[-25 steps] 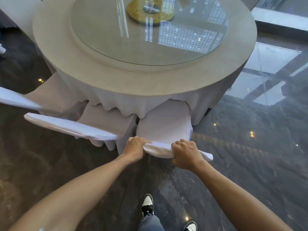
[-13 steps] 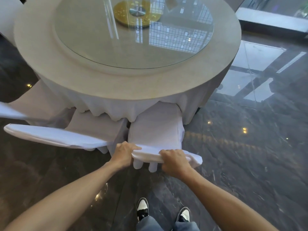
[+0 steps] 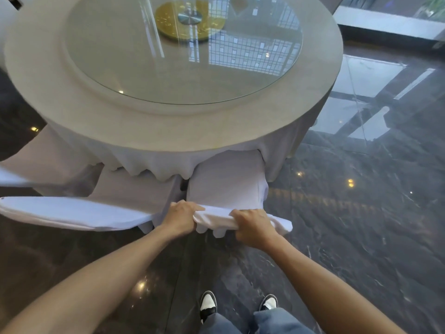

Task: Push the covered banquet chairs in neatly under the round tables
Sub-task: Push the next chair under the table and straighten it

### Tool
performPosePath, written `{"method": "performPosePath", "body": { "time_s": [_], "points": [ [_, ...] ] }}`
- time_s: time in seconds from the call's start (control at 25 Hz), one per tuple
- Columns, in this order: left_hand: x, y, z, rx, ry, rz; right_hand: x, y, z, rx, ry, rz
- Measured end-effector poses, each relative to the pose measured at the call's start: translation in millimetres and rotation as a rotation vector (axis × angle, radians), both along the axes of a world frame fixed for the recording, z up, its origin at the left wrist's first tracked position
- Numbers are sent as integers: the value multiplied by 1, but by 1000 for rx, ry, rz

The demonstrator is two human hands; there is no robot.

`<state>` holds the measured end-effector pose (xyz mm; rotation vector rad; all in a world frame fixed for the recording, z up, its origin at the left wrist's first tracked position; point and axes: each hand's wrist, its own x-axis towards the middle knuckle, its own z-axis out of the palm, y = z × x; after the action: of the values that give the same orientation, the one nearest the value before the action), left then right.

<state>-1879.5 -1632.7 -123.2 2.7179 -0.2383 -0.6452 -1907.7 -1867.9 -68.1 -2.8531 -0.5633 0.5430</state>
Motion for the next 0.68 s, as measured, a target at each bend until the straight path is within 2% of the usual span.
{"method": "performPosePath", "body": {
  "time_s": [0.12,0.24,0.28,0.36,0.4,0.52,0.56,0.68],
  "points": [
    [27,-10,32,132,281,-197,7,-14,-2,108,166,-32],
    [63,-56,67,331,571,-434,31,-47,-2,257,591,-55],
    [74,-72,72,356,670,-456,40,-64,-1,257,684,-45],
    [98,-102,73,294,822,-367,61,-109,0,201,785,-43],
    [111,-118,73,243,798,-297,73,-135,0,172,800,-49],
    [152,-180,71,192,335,-167,112,-232,1,108,724,-62],
    [162,-203,71,166,239,-114,126,-262,4,93,680,-76],
    [183,-293,71,17,215,-20,165,-362,17,17,595,-125]
  ]
}}
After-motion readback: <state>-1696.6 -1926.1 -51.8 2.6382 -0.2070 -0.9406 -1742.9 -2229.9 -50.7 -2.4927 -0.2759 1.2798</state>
